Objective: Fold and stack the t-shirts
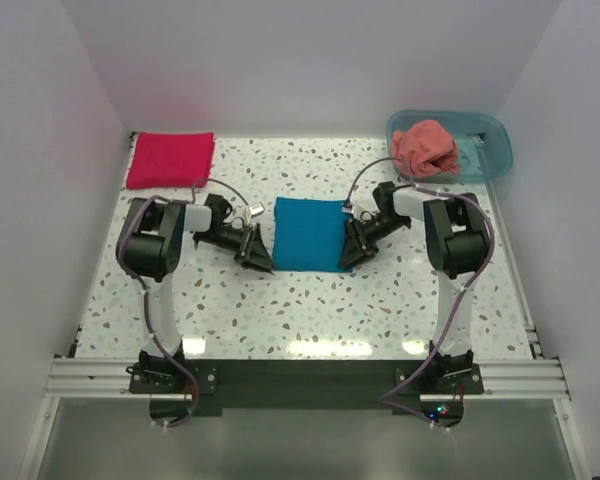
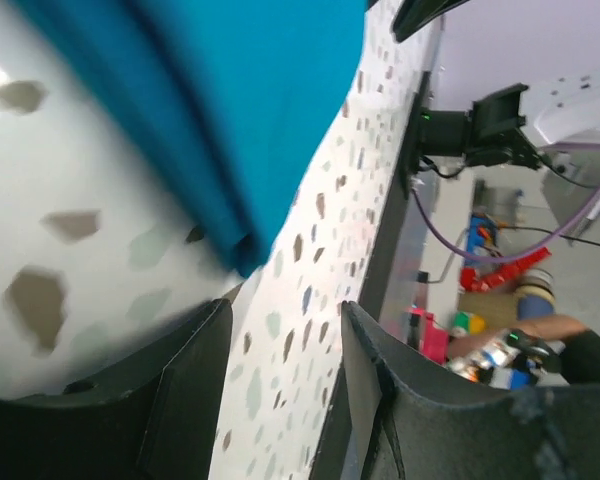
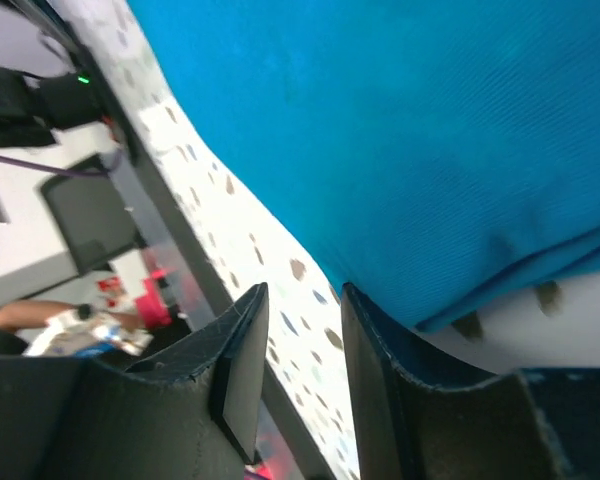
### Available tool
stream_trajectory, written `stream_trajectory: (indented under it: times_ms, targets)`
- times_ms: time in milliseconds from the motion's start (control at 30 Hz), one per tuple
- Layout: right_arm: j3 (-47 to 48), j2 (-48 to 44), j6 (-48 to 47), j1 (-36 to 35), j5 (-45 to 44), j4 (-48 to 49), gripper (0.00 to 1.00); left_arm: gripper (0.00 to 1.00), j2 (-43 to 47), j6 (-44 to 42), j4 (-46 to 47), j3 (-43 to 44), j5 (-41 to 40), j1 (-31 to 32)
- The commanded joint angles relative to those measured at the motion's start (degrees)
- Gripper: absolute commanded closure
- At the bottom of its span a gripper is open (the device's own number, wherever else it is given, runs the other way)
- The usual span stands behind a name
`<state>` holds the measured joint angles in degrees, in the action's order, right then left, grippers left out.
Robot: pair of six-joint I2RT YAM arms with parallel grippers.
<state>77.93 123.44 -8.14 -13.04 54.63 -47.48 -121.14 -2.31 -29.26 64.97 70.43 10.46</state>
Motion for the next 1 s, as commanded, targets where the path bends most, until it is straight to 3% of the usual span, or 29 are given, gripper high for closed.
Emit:
stream_trajectory:
  times_ms: [0,100,233,267,367,500,700,967]
  targets:
    - [4.2,-5.5,-10.7,1.4,-6.8,-9.4,0.6,0.47,6.1,-8.1,-6.7,-0.5,-6.4,-4.2]
    - [6.4,-12.2,-5.2,0.0,-9.5,-3.6,0.58,0.46,12.9,-11.1,-8.5,0.2,-8.5,-6.3]
    - [7.9,-18.7,-1.4,-7.1,-22.2,8.6,0.56,0.43,21.8,-0.5,1.5,-1.2,-19.5,-9.2]
    - [8.1,-18.9,-2.3,-9.4,-29.0,9.8,0.56,0.43,24.2,1.1,3.0,-1.5,-22.3,-9.4]
    - [9.2,-17.9,-5.2,-18.3,-38.5,13.3,0.56,0.42,26.0,8.4,7.4,-2.5,-31.0,-9.5]
    - [14.2,-12.9,-8.7,-28.9,-45.0,13.4,0.57,0.42,23.1,14.3,4.6,-0.6,-39.7,-9.5]
    - [18.2,-7.2,-10.5,-36.6,-50.5,12.5,0.56,0.41,22.7,18.1,7.9,-3.4,-40.7,-9.6]
    - [16.2,-2.7,-10.8,-39.0,-53.1,13.2,0.53,0.39,23.1,17.8,9.5,-5.6,-40.8,-9.6]
